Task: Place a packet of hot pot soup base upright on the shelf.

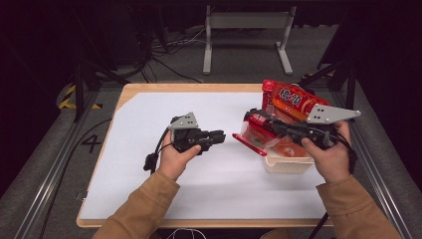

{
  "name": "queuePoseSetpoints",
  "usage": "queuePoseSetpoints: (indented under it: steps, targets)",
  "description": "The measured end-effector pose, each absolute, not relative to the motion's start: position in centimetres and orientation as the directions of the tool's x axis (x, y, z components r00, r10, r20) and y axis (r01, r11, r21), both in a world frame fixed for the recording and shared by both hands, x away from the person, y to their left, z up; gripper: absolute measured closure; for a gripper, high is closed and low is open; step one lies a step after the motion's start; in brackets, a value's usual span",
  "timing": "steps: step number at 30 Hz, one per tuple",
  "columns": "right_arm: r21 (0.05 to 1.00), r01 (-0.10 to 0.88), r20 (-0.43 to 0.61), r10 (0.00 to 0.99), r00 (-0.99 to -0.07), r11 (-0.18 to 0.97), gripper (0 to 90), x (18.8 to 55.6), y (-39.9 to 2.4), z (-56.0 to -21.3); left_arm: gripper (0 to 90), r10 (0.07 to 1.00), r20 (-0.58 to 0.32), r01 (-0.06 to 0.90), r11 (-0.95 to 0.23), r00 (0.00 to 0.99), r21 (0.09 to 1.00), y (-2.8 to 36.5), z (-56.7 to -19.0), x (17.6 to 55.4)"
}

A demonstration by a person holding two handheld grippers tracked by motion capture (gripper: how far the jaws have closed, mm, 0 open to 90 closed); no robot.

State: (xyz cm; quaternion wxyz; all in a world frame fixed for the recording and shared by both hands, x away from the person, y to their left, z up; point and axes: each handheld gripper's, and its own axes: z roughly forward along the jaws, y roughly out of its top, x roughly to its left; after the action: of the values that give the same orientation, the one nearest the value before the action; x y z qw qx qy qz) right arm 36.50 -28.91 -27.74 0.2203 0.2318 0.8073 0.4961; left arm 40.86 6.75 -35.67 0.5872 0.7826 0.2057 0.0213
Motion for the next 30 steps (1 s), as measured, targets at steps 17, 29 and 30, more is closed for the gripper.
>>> queuePoseSetpoints:
  steps: [17,29,30]
  targets:
    - [0.876,0.152,-0.153,0.562,-0.813,0.458,89.8,35.8,-33.2,-26.4,49.8,0.477,-0.125,0.289,-0.286,0.870,0.914,12.1,-36.1,38.6]
    - [0.851,0.145,-0.187,0.550,-0.814,0.504,89.7,35.8,-35.0,-26.1,37.6,0.541,-0.112,0.320,-0.308,0.834,0.896,14.7,-37.3,38.2]
    - [0.848,0.144,-0.191,0.548,-0.815,0.510,89.7,35.8,-35.1,-26.1,37.3,0.543,-0.113,0.322,-0.306,0.832,0.896,14.9,-37.3,38.2]
